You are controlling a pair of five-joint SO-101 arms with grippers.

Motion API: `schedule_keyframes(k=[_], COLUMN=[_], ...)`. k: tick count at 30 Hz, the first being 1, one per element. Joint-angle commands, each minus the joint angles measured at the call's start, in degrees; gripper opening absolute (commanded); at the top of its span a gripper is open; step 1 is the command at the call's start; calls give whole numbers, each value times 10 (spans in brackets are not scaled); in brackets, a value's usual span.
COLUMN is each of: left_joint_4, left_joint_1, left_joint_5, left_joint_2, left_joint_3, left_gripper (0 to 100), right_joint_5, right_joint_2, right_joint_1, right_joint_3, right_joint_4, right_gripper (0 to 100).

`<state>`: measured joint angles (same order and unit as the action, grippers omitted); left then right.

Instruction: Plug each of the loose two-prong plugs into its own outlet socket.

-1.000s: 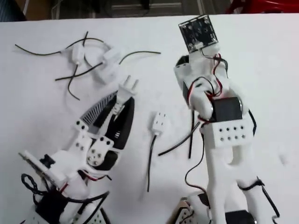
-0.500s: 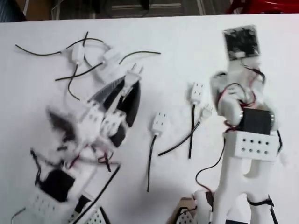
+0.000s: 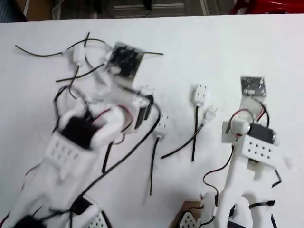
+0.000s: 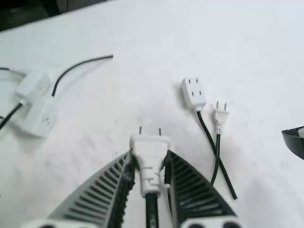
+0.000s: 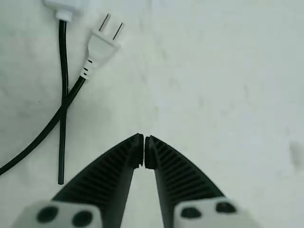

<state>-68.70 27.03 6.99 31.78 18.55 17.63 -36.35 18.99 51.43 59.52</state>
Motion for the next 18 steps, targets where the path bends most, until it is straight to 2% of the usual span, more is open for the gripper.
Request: schedule_keyframes(k=[1,6,9,18], left_joint_4=[-30,-55,-68,-193], left_joint_1=[13,57,60,58], left_joint_5=[-1,36,57,119], left_joint_2=[-103,-261,-349,-518], left_joint_3=[-84,-153,-201,-393], left_gripper=[24,25,25,25], right_joint_5=[3,3,3,3], right_joint_2=[-15,-15,-15,-15], right_joint_1=[3,-12,-14,-11], right_joint_3=[56,132,152,167], right_joint_4=[-60,-112,-115,-115], right_gripper=[19,19,19,19])
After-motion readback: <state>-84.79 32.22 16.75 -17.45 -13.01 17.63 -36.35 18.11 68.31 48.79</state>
